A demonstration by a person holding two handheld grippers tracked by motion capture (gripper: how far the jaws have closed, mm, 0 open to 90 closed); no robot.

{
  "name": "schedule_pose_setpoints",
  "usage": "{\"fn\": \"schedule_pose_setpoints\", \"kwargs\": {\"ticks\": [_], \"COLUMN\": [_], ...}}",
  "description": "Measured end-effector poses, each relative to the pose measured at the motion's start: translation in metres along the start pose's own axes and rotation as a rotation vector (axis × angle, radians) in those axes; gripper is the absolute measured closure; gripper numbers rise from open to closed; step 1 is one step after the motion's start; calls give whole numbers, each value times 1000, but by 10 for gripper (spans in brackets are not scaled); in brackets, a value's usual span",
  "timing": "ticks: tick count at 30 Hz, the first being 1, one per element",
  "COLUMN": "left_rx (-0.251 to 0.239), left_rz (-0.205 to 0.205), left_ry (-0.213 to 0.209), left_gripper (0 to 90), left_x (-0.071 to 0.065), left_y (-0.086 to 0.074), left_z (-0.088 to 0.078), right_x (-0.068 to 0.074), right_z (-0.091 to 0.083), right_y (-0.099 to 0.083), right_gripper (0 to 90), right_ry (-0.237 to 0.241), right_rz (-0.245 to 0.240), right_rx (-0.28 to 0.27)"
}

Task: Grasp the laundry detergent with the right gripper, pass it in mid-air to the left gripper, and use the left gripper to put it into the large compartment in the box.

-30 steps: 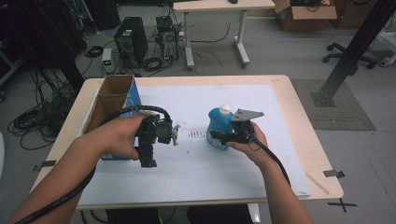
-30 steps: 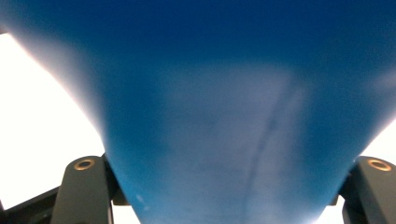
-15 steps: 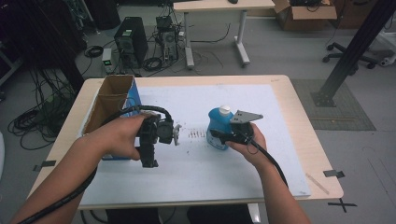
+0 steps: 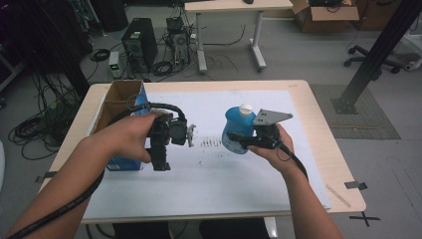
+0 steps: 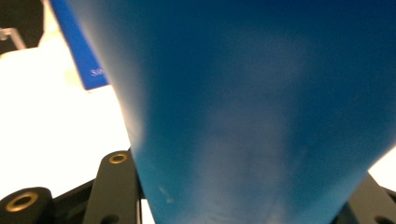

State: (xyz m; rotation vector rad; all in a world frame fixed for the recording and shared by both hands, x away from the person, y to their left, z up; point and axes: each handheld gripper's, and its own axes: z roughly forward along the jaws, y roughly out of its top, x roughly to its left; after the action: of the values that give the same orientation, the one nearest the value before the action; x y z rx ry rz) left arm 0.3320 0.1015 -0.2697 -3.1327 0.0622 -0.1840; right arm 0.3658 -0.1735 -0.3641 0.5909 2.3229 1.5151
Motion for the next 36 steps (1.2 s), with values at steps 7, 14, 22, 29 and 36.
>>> {"fn": "schedule_pose_setpoints", "kwargs": {"ticks": [7,14,22,29,36], "left_rx": [-14,-35,-37,-66,-67], "left_rz": [-4,12,20,23,25], "left_ry": [34,30,16,-28,-37], "left_gripper": [1,2,2,1,1], "left_x": [6,7,5,5,7], "left_y": [4,11,19,23,26], "left_z": [-26,-37,-44,-43,-40], "right_x": [13,23,34,39,48], "right_z": [-22,-23,-4,18,35], "right_y": [14,11,1,-3,1], "right_gripper": [462,460,460,460,460], "right_ry": [147,232,370,424,453], "right_rz": [-90,-143,-160,-168,-177], "right_rx": [23,24,65,70,62]}}
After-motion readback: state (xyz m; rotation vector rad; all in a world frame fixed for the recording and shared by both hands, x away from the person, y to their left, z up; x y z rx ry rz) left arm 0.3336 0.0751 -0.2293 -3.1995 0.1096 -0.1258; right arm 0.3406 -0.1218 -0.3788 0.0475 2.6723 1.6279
